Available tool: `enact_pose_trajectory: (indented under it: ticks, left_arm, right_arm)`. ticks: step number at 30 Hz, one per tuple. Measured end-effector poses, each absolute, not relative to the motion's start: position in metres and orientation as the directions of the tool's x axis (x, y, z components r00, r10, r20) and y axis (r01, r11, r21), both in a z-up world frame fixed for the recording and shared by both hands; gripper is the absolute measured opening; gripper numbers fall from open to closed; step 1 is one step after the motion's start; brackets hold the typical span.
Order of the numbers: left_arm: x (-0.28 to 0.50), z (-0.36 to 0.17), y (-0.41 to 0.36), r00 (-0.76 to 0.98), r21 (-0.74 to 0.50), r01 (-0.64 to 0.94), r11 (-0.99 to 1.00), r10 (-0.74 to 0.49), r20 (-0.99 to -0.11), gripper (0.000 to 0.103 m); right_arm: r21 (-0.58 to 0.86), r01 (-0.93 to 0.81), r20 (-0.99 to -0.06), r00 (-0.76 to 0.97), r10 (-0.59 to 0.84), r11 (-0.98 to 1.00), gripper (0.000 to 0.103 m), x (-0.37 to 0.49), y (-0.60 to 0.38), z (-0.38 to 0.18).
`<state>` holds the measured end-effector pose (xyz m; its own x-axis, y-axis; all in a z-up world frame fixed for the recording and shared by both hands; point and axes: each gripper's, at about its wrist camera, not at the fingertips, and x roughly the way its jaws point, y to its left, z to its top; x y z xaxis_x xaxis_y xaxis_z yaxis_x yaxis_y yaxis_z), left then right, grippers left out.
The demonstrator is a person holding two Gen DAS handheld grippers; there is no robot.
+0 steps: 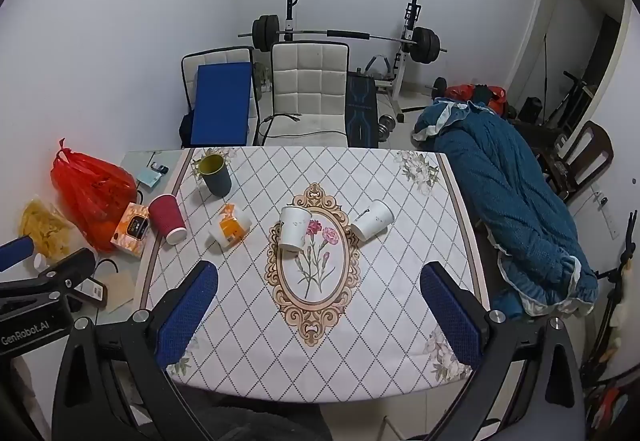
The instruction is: Flip cup upside down
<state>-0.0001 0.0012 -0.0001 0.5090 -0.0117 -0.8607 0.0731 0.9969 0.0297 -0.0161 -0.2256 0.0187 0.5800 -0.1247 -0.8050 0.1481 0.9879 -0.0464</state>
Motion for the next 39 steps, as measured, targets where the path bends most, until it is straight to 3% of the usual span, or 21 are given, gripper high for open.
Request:
enact_pose_trajectory:
  ticks: [39]
  left_arm:
    - [-0.004,0.011,0.000,0.533,0.036,0.079,0.996,-0.012,-0.846,0.102]
  right_arm:
    - [-0.041,0.163,-0.793,0.595,-0.131,0.986,0.103,-0.022,-0.227,0.026]
